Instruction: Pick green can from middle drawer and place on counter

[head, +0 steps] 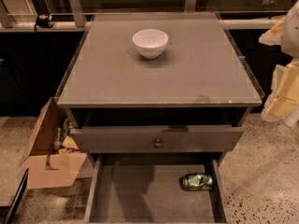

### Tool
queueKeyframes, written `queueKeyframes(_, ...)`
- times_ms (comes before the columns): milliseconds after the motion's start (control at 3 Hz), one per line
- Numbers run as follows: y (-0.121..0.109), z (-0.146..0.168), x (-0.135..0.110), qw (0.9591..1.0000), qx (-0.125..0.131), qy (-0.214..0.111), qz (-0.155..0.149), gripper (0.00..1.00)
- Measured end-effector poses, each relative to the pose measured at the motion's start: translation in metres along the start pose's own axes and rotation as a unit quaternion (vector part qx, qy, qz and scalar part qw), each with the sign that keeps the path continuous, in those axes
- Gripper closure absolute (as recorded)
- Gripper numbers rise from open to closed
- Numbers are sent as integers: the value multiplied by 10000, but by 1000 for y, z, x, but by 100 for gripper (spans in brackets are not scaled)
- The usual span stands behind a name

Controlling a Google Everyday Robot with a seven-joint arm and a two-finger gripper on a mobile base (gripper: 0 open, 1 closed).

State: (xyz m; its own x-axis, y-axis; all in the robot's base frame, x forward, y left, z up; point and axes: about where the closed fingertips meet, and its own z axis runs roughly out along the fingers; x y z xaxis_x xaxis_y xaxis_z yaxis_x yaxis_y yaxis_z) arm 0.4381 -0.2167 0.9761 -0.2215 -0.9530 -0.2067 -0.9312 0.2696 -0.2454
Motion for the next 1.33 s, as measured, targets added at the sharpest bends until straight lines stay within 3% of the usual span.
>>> queueKeyframes(333,0,0,0,10000,0,0,0,0)
queueKeyframes(667,1,13,2,9996,-97,-227,-162,0)
queueKeyframes(1333,9,50,13,9928,-381,-657,-928,0)
